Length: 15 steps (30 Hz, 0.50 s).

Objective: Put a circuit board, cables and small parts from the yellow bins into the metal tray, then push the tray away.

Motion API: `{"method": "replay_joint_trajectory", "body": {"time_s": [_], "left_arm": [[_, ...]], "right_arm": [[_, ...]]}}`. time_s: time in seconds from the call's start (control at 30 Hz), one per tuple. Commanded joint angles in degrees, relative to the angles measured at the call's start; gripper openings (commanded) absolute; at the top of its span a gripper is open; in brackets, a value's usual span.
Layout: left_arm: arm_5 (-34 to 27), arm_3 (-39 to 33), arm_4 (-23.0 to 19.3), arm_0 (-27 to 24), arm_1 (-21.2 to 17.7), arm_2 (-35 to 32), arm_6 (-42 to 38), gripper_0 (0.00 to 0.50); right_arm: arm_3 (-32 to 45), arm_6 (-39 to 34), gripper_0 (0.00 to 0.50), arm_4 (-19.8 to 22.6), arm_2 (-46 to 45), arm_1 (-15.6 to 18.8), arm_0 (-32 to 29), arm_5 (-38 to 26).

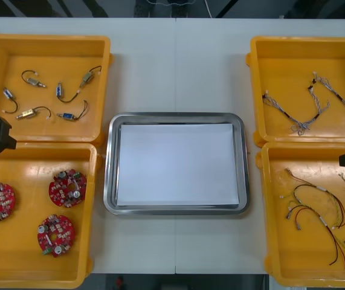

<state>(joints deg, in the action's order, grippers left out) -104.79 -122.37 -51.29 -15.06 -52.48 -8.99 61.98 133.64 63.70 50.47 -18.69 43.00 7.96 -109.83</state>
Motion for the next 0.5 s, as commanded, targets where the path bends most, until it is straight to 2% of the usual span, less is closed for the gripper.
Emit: {"method": "replay_joint_trajectory", "body": {"time_s": [0.03, 0.27, 0.5], "left_arm": [[0.73, -1.38, -0.57, 1.61, 0.97, -0.50, 3.41, 0.500], [2.14, -2.26, -1.98, 1.87, 0.36, -0.68, 4.47, 0.500], [9.52, -2.96, -5.14, 6.18, -3.42, -0.68, 9.92, 0.500]], "right_arm": [[2.76, 0.11, 0.500, 0.69, -3.46, 1.83, 0.04, -0.17], [3.38, 0.37, 0.500, 0.34, -3.98, 1.83, -0.75, -0.17], [3.56, 1.87, 0.500, 0.78, -6.71, 2.00, -3.39, -0.17]]}}
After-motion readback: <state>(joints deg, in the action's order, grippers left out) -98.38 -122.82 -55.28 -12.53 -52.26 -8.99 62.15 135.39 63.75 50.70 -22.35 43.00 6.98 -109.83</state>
